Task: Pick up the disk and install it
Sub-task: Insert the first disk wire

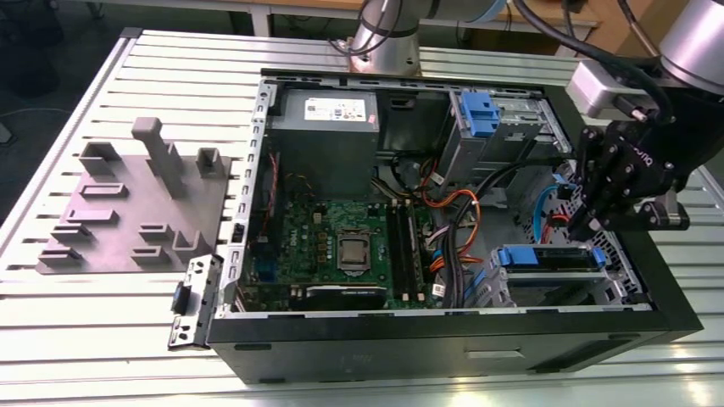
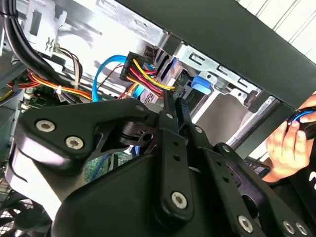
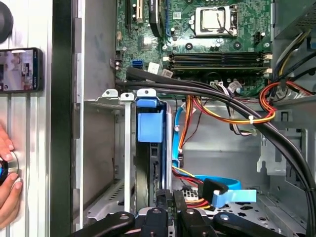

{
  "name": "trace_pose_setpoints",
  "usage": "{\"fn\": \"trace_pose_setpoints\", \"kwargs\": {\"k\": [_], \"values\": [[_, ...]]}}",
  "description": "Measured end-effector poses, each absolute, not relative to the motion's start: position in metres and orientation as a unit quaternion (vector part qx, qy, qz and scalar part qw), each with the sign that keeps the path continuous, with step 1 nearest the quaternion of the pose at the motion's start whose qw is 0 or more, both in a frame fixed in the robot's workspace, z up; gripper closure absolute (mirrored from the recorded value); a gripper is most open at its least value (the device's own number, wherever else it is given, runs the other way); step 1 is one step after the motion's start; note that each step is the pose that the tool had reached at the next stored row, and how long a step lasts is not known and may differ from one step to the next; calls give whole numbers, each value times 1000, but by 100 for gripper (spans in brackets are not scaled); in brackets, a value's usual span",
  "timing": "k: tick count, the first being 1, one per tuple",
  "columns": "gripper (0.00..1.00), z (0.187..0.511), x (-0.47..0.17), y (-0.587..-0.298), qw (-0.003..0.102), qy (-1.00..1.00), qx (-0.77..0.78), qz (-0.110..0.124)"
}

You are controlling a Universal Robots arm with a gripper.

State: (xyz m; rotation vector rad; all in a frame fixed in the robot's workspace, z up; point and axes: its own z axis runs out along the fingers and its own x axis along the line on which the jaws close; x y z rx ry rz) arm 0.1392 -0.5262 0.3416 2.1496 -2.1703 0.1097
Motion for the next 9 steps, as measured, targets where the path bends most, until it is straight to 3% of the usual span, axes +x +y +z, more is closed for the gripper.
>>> {"fn": "trace_pose_setpoints", "kwargs": {"k": [9], "values": [[84,339,133,-530,29,-706,706,50]]}}
